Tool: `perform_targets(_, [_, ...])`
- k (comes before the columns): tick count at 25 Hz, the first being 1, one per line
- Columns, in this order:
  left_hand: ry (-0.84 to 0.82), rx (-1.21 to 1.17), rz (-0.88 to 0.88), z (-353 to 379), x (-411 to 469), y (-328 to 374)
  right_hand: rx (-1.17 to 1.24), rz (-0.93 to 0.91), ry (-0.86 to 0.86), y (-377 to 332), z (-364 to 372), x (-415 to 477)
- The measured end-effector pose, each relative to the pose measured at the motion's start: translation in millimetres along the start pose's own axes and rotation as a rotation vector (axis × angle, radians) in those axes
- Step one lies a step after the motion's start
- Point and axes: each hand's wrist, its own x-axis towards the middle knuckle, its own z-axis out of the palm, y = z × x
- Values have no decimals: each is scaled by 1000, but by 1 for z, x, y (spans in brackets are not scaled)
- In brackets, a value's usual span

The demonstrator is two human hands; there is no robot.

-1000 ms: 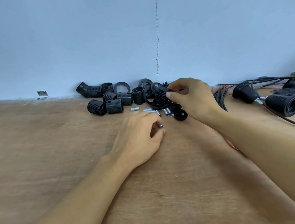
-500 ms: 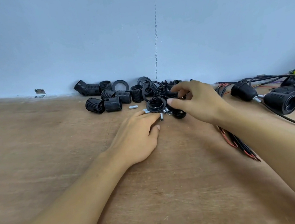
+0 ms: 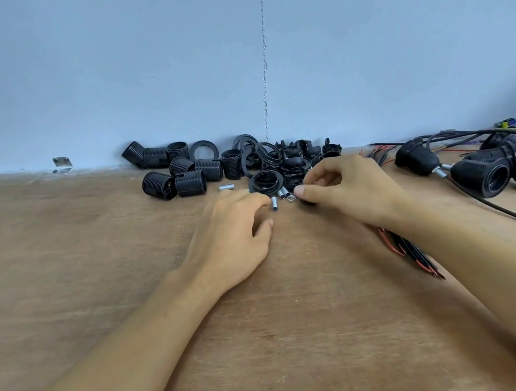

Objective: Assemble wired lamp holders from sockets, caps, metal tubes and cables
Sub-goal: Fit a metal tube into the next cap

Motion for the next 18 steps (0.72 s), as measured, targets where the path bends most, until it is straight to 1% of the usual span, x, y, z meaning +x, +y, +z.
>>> perform_targets(2, [-3, 17, 3, -1, 0, 2, -25, 6, -38, 0, 2, -1])
perform_targets(4, [-4, 9, -2, -1, -1, 4, -35, -15, 24, 1, 6, -2])
perform_targets(5, [-2, -1, -2, 0, -1, 6, 20, -7, 48, -1, 7, -3])
perform_targets(6, [4, -15, -1, 2, -2, 8, 169, 20, 33, -3, 9, -3])
perform_targets(7, [17, -34, -3, 3, -3, 10, 410, 73, -46, -7, 11, -3])
perform_targets(9, [41, -80, -9, 7, -5, 13, 949, 204, -296, -14, 13, -5])
perform_targets(10, [48, -101, -7, 8, -5, 13, 1103, 258, -393, -16, 13, -6])
perform_targets(11, [57, -124, 0, 8, -5, 13, 1165, 290, -454, -17, 13, -6])
perform_targets(13, [104, -203, 5, 8, -3, 10, 1155, 296, -496, -16, 15, -7])
perform_targets(14, [139, -243, 1, 8, -2, 9, 1101, 279, -471, -16, 16, -6])
perform_targets(15, [170, -263, -8, 8, -1, 9, 999, 240, -405, -16, 18, -6])
perform_targets(16, [184, -264, -18, 8, -1, 9, 825, 182, -292, -14, 21, -5])
perform_targets(18, [183, -249, -40, 11, 0, 10, 319, 46, 5, -10, 25, -4])
